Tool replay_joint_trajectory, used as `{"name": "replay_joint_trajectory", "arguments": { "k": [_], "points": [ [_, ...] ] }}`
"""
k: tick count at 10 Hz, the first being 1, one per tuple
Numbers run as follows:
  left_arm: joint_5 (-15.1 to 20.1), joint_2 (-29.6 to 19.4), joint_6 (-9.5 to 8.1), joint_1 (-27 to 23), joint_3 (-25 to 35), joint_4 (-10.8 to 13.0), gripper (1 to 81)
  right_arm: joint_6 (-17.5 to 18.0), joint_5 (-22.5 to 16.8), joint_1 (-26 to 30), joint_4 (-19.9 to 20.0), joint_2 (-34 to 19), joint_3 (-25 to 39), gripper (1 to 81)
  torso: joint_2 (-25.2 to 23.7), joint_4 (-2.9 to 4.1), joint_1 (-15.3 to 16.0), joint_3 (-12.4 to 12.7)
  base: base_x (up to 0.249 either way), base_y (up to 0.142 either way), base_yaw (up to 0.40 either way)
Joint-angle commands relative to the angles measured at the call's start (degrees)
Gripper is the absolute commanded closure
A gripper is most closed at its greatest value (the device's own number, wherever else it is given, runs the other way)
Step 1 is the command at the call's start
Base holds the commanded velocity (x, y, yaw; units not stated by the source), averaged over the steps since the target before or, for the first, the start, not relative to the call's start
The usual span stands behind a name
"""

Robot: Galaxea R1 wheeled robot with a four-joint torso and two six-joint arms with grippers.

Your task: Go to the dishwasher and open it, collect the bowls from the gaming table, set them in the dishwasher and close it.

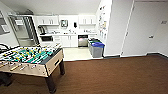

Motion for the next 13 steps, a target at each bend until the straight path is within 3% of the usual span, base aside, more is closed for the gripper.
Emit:
{"name": "replay_joint_trajectory", "arguments": {
  "k": [1,13],
  "points": [
    [2.1,-1.4,0.46,-2.2,0.7,0.3,81.1,-0.2,-2.2,2.0,-0.9,-0.5,0.5,81.1,0.0,0.00,0.0,0.0,0.190,0.000,0.000],
    [1.7,-1.6,0.46,-2.2,0.6,-0.1,81.1,-0.2,-2.2,2.2,-0.8,-0.5,0.2,81.1,0.0,0.00,0.0,0.0,0.190,0.000,0.000]
  ]
}}
